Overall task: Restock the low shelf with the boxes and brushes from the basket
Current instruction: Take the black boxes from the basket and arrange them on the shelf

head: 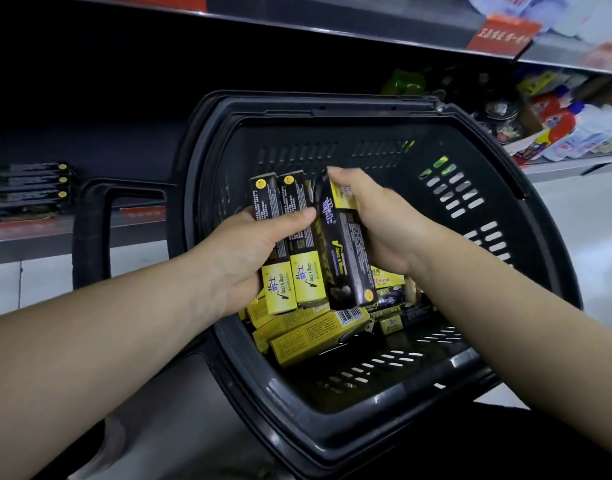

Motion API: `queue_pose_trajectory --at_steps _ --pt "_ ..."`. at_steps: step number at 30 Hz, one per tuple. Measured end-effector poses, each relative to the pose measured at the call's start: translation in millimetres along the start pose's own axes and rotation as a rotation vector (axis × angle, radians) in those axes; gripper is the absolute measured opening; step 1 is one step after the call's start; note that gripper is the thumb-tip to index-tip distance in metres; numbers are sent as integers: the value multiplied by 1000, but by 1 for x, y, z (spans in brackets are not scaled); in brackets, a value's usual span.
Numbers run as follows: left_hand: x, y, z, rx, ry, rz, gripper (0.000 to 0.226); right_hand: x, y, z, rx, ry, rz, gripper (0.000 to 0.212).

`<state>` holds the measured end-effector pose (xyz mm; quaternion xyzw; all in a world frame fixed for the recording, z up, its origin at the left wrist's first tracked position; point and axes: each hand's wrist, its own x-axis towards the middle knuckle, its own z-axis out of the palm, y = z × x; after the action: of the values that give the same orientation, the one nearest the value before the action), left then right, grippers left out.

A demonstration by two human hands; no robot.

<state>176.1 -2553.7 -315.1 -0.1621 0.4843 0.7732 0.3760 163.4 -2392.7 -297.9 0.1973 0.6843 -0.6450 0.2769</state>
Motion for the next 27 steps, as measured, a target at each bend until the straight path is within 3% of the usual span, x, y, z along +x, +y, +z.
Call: queue_pose_trajectory --at_steps 7,12,17,21,27 --pt "5 -3 1 31 49 43 48 -1 5 6 216 -213 8 36" --pt "9 -6 1 78 55 36 58 6 4 8 278 -97 -56 37" --pt "8 -6 1 66 60 23 62 7 9 6 221 -17 -67 46" --pt "5 2 1 39 55 27 48 1 6 2 111 -113 -132 63" --pt "-16 37 -10 88 -95 -13 44 -12 -16 4 -38 -159 -259 41"
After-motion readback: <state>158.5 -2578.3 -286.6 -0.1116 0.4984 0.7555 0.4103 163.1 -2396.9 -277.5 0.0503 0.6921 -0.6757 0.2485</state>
